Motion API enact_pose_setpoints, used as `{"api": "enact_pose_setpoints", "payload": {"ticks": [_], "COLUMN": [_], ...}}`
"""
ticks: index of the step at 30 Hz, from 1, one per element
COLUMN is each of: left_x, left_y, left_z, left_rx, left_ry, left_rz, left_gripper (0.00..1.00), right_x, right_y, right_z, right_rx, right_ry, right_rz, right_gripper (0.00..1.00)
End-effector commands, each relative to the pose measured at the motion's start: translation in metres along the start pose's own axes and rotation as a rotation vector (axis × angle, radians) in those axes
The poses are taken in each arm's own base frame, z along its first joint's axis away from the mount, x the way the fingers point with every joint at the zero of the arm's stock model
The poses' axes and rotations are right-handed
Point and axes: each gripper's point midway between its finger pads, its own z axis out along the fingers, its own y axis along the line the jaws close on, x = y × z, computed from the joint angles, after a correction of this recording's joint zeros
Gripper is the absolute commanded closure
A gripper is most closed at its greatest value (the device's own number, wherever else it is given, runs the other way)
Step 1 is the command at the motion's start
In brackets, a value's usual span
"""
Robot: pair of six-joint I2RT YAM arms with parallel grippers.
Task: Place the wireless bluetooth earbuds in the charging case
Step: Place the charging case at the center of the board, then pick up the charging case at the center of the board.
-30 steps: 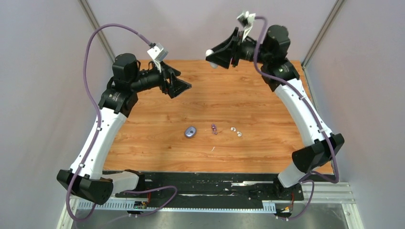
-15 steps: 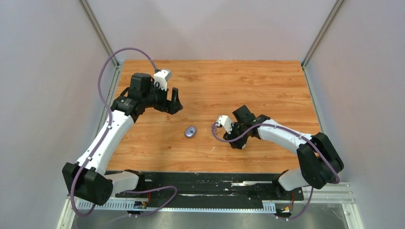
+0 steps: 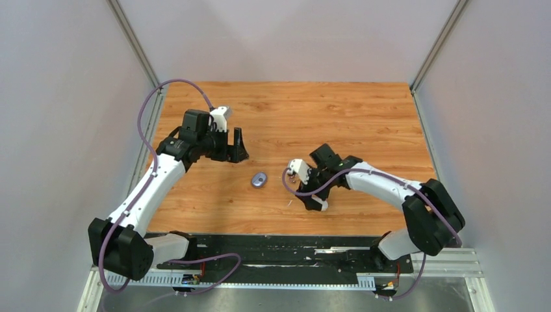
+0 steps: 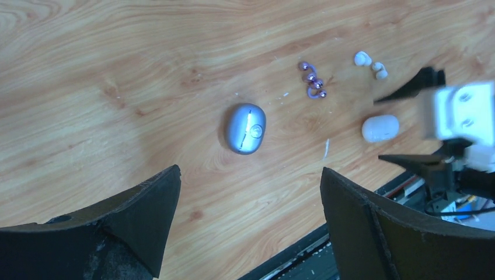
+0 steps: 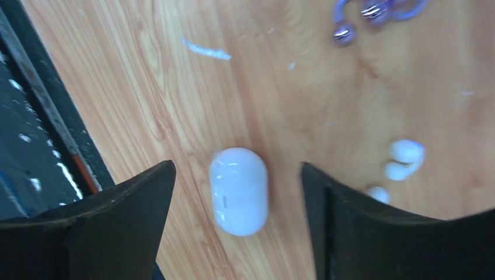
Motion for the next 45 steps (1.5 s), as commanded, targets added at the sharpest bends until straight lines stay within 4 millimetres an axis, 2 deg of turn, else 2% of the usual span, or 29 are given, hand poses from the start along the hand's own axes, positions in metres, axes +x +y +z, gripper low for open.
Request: {"api": "enact_pose_setpoints", "payload": {"ticks": [1, 3, 6, 10, 16, 20, 28, 39, 45], "left_x": [-0.002, 0.001, 0.006, 0.015, 0.027, 0.031, 0.033, 0.028, 0.023], "left_y": [-0.025, -0.036, -0.045, -0.054, -0.071, -0.08, -0.078, -0.078, -0.077], "left_z": [0.001, 0.002, 0.005, 0.014, 0.02, 0.022, 0.019, 0.022, 0.024], "left_rx": [0.151, 0.23, 0.299, 0.381, 0.464, 0.487, 0.468, 0.471, 0.466], "left_ry": [-0.049, -0.065, -0.068, -0.04, -0.022, -0.009, -0.002, -0.017, -0.027], "left_rz": [-0.013, -0.009, 0.001, -0.023, 0.01, 0.034, 0.059, 0.071, 0.097], "left_gripper": [0.04, 0.02, 0.02, 0.05, 0.08, 0.09, 0.09, 0.09, 0.09], "right_x": [-0.057, -0.051, -0.024, 0.005, 0.029, 0.032, 0.026, 0.035, 0.047], "right_y": [-0.004, 0.003, 0.01, 0.019, 0.008, 0.0, -0.011, 0.004, 0.005], "right_z": [-0.069, -0.088, -0.095, -0.09, -0.066, -0.05, -0.028, -0.011, -0.005], "right_rx": [-0.109, -0.133, -0.097, -0.025, 0.086, 0.097, 0.092, 0.022, 0.026], "right_ry": [-0.288, -0.32, -0.315, -0.293, -0.243, -0.232, -0.214, -0.188, -0.162], "right_rz": [0.089, 0.06, -0.01, -0.027, -0.04, -0.041, -0.035, -0.11, -0.138], "right_gripper": [0.08, 0.05, 0.11, 0.22, 0.2, 0.2, 0.24, 0.32, 0.37]}}
